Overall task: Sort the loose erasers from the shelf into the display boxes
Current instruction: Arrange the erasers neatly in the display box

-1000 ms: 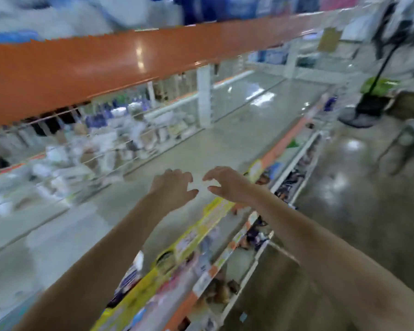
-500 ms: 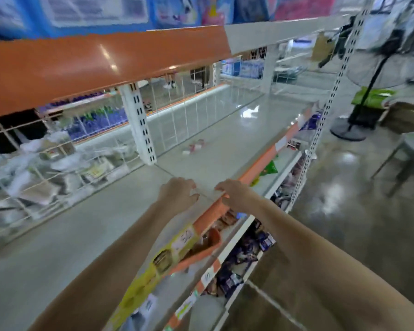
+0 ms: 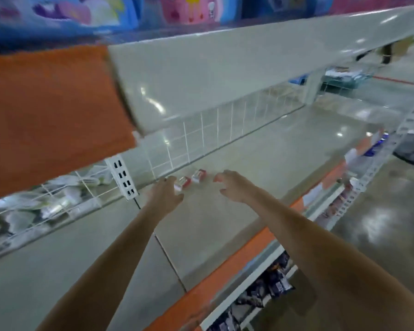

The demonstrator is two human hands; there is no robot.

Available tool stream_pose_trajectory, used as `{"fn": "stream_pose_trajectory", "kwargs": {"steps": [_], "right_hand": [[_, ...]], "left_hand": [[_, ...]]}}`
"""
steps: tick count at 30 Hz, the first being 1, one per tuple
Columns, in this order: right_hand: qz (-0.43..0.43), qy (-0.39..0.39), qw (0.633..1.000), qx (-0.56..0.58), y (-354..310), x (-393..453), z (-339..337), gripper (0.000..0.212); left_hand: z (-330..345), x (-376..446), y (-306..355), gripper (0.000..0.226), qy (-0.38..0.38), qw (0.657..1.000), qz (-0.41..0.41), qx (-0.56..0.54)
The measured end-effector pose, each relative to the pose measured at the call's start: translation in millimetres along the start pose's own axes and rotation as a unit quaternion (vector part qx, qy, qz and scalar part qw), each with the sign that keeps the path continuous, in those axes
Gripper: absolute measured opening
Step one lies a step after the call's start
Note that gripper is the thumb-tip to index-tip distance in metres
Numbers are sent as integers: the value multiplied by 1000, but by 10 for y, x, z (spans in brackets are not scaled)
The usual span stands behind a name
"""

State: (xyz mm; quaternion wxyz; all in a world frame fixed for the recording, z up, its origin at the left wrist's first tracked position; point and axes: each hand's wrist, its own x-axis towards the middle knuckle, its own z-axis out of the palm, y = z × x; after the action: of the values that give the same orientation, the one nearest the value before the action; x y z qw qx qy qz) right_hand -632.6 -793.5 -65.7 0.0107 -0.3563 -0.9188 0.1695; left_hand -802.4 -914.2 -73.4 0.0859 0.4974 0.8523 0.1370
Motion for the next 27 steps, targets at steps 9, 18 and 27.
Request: {"fn": "stream_pose_trajectory", "kwargs": {"steps": [9, 18, 27], "right_hand": [[-200, -30, 979, -9, 131, 900, -16, 46], [-288, -4, 946, 149, 78, 835, 59, 28], [-425, -36, 879, 214, -1036, 244, 283, 24]], "left_hand": [[145, 278, 156, 35, 48, 994, -97, -31], [84, -262, 179, 28, 137, 977, -123, -107], [-365, -1665, -340, 30, 236, 952, -187, -55]]}}
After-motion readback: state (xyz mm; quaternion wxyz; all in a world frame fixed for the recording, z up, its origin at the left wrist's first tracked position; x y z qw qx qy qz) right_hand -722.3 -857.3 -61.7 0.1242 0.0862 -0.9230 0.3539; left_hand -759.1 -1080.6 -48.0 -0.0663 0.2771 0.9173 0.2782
